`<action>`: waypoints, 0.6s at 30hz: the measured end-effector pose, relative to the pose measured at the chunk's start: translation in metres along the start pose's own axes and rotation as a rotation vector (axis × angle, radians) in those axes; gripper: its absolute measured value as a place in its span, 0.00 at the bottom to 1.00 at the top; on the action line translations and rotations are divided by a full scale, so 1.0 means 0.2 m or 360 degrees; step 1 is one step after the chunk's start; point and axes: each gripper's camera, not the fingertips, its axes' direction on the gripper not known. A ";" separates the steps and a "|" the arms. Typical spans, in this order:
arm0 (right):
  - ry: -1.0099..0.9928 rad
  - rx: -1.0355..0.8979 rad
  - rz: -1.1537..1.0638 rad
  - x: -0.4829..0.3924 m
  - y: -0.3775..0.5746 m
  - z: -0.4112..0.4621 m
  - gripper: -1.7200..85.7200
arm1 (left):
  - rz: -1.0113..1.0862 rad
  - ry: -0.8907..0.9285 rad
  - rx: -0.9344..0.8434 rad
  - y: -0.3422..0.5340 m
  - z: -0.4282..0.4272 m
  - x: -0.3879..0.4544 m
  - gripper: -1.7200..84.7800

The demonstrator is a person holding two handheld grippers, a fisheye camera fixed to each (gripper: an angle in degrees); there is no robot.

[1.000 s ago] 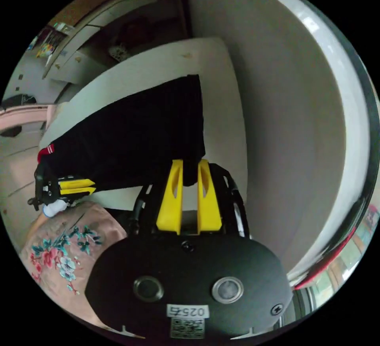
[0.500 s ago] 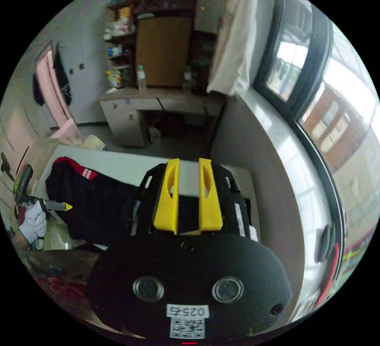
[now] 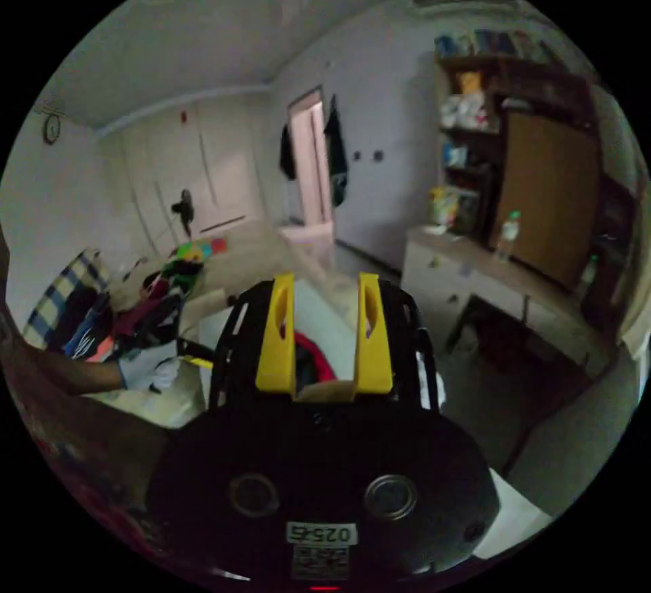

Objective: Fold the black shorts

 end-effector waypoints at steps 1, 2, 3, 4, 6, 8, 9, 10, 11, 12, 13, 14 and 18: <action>-0.0196 -0.0190 -0.0001 -0.04 0.04 0.27 0.14 | -0.0001 0.0006 -0.0069 -0.08 0.00 -0.03 0.13; -0.0375 -0.0354 0.0014 -0.07 0.08 0.52 0.13 | 0.0013 0.0004 -0.0149 -0.15 -0.01 -0.06 0.13; -0.0438 -0.0445 0.0012 -0.09 0.10 0.65 0.13 | 0.0024 0.0002 -0.0186 -0.19 -0.02 -0.07 0.13; -0.0509 -0.0657 -0.0006 -0.13 0.14 0.88 0.13 | 0.0043 -0.0011 -0.0253 -0.26 -0.04 -0.08 0.13; -0.0563 -0.0924 -0.0092 -0.19 0.19 1.18 0.13 | 0.0102 -0.0012 -0.0331 -0.35 -0.09 -0.08 0.13; -0.0621 -0.1184 -0.0212 -0.25 0.25 1.48 0.14 | 0.0136 0.0048 -0.0384 -0.46 -0.15 -0.06 0.12; -0.0614 -0.1236 -0.0244 -0.26 0.27 1.55 0.15 | 0.0137 0.0058 -0.0402 -0.49 -0.16 -0.06 0.12; -0.0604 -0.1352 -0.0327 -0.28 0.30 1.66 0.15 | 0.0133 0.0077 -0.0430 -0.52 -0.19 -0.06 0.11; -0.0589 -0.1445 -0.0405 -0.29 0.33 1.75 0.15 | 0.0124 0.0083 -0.0452 -0.55 -0.22 -0.06 0.11; -0.0581 -0.1486 -0.0446 -0.29 0.34 1.79 0.15 | 0.0122 0.0089 -0.0459 -0.56 -0.24 -0.07 0.10; -0.0600 -0.1554 -0.0501 -0.28 0.37 1.85 0.15 | 0.0128 0.0120 -0.0470 -0.58 -0.28 -0.07 0.10; -0.0625 -0.1632 -0.0500 -0.26 0.40 1.91 0.14 | 0.0129 0.0156 -0.0477 -0.58 -0.32 -0.09 0.10; -0.0596 -0.1769 -0.0446 -0.18 0.48 2.07 0.12 | 0.0064 0.0340 -0.0497 -0.62 -0.41 -0.14 0.12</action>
